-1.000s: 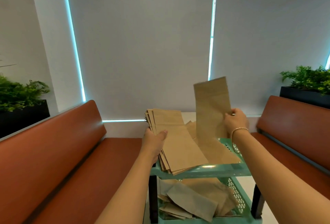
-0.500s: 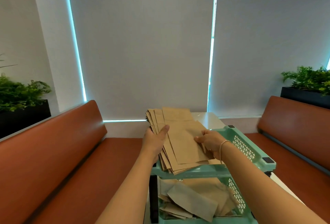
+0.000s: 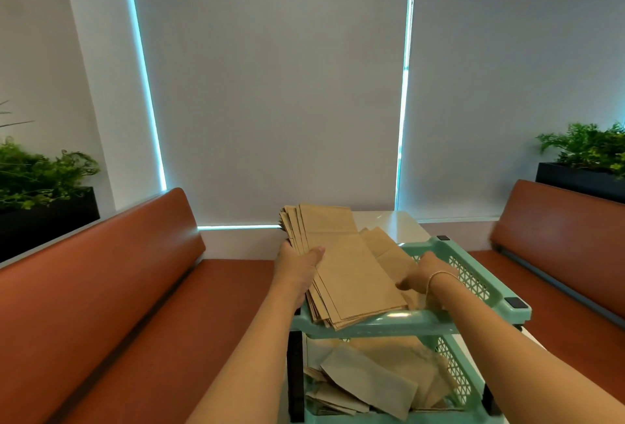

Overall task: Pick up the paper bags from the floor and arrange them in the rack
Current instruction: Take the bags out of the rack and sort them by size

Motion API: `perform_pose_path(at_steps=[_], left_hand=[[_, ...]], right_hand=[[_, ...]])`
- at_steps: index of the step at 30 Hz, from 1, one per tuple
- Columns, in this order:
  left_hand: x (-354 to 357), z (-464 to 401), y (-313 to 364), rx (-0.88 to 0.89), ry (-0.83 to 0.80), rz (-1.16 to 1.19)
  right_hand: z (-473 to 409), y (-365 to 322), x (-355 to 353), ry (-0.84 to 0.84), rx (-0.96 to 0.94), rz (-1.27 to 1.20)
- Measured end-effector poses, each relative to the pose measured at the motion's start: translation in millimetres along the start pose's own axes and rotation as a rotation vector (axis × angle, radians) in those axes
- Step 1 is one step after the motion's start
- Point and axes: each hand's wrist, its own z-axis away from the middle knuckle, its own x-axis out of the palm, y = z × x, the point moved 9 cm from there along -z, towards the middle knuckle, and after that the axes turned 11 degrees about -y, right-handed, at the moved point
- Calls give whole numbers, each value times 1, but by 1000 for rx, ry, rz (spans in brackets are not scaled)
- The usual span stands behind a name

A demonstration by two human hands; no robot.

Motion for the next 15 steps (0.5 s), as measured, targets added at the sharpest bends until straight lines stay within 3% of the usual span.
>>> perform_pose_path(at_steps=[6,10,15], left_hand=[[0,0,0,0,0,-9],[0,-1,0,1,4,-16],[-1,1,0,-13,11,-14]], right_hand=[[-11,7,-5,118,38,23],[2,-1,-23,249,-61,-8],[15,-6,-32,285,-135,-45]])
